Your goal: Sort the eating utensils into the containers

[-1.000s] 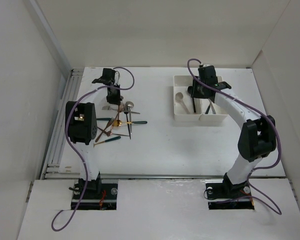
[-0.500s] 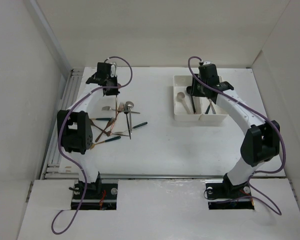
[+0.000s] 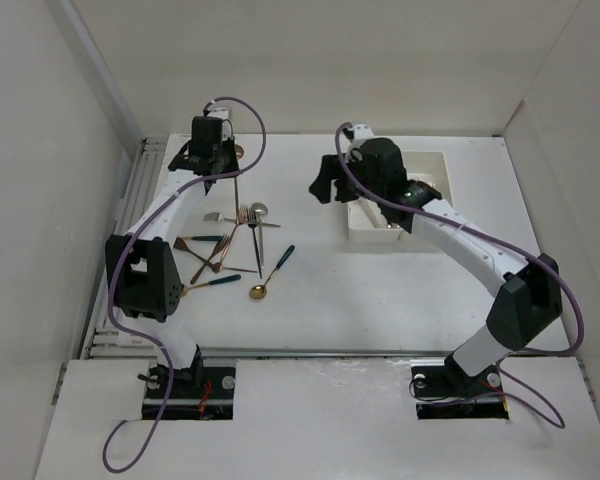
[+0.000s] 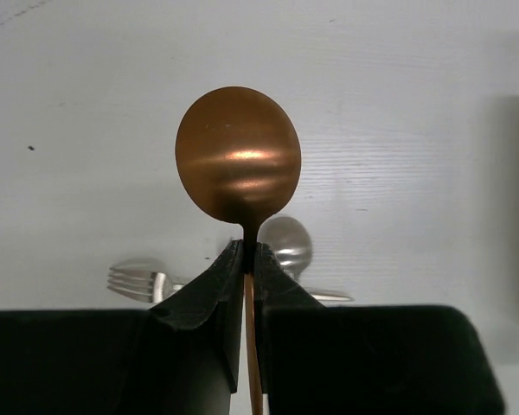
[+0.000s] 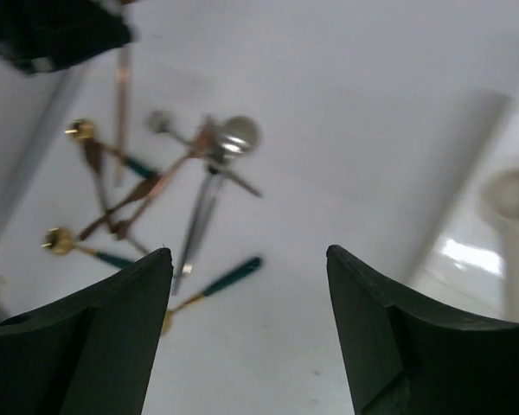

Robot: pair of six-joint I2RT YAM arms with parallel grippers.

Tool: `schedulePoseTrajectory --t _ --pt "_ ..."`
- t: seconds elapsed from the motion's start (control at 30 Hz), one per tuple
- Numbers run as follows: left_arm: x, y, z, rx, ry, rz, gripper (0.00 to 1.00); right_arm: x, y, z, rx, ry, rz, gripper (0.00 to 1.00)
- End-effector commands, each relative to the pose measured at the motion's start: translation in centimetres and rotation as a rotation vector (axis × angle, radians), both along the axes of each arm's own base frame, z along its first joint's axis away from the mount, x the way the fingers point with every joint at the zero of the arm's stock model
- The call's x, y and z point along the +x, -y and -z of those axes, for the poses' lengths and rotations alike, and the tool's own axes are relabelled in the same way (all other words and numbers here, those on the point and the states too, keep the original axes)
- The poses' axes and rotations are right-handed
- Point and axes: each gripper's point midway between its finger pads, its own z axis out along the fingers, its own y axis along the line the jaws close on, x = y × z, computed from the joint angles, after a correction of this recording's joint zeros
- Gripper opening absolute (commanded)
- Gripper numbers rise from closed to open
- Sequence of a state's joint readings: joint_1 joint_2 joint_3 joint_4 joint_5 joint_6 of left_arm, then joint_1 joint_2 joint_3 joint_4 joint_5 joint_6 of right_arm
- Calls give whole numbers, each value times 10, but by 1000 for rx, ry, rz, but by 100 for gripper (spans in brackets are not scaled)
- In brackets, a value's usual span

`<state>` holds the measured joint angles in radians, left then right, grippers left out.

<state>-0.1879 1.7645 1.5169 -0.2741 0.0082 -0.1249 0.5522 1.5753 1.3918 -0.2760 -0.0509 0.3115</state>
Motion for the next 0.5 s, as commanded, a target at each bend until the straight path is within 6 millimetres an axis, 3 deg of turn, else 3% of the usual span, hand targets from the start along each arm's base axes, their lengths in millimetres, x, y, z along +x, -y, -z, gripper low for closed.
schedulePoseTrajectory --t 0.0,0.07,0.1,0.13,0.2,0.37,0.47 --pt "-16 26 -78 -203 141 50 0 -28 -87 -73 267 160 -276 78" --pt "-26 34 -90 -279 148 62 0 -34 -118 -64 315 113 -358 84" --pt "-30 36 -93 -296 144 66 0 -38 -133 -74 339 117 -387 84" --pt "-34 38 -96 -311 139 71 0 -29 -143 -59 337 86 -390 84" --pt "-43 42 -104 -344 133 81 0 -35 -163 -67 369 76 -437 84" --pt "-58 47 -107 -383 123 104 0 -29 -190 -60 414 58 -467 84" --pt "-66 51 -107 -400 119 133 0 -23 -196 -56 436 37 -448 83"
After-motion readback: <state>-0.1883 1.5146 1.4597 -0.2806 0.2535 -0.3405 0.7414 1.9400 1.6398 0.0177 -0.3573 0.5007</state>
